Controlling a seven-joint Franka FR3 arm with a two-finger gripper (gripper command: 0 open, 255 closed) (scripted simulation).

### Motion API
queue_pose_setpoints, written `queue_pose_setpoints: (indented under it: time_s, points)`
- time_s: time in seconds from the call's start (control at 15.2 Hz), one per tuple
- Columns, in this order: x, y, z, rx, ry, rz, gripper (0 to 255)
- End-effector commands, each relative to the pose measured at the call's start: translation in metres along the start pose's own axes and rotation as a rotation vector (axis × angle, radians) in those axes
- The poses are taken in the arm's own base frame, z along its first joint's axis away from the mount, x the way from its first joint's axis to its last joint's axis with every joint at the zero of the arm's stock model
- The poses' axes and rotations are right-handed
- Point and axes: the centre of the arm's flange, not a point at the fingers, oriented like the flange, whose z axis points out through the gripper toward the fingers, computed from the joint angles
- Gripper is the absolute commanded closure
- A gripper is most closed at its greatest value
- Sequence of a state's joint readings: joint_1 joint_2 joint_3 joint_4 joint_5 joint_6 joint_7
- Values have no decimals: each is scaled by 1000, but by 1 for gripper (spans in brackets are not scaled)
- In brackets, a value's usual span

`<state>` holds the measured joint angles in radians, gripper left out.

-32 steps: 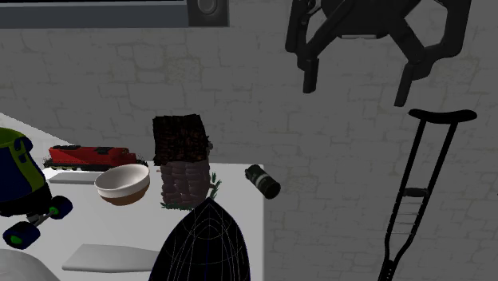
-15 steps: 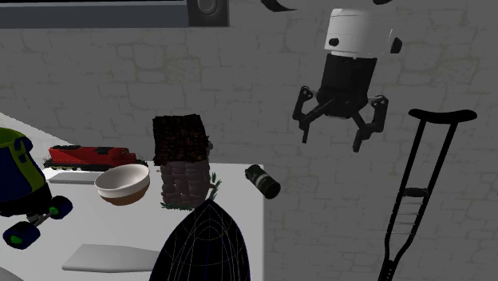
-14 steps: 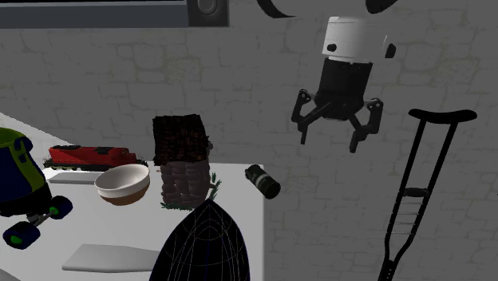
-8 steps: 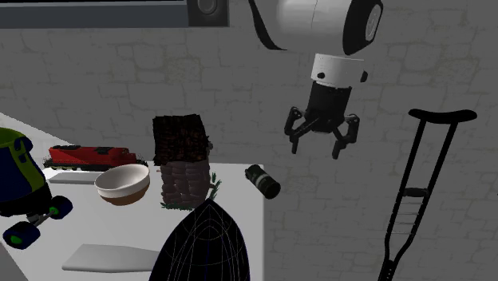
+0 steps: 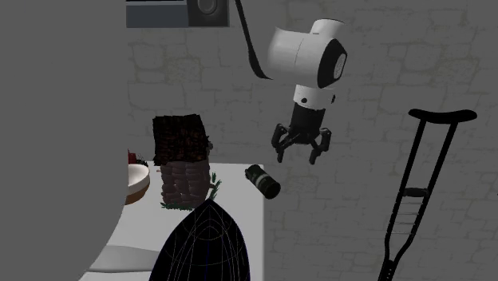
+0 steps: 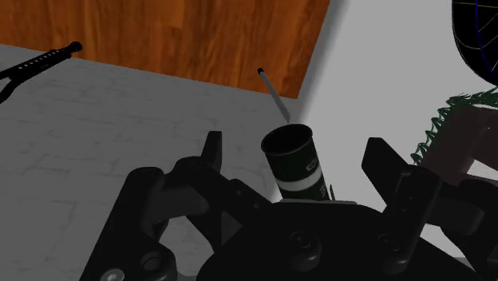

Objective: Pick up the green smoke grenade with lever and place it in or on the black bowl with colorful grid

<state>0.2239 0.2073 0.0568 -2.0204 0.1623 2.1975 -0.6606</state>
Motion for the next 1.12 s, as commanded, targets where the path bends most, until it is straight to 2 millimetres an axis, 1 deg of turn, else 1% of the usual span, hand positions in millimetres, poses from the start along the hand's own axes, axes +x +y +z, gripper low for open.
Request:
queue_pose_setpoints:
  time_s: [0.0, 0.33, 0.73, 0.79, 1.06]
  points:
    - [23, 1, 20, 10, -3, -54, 0]
    - [72, -9, 64, 35, -11, -186, 0]
    - [128, -31, 116, 64, -21, -343, 0]
    - [131, -33, 118, 65, -21, -350, 0]
    - [130, -34, 139, 65, -21, -350, 0]
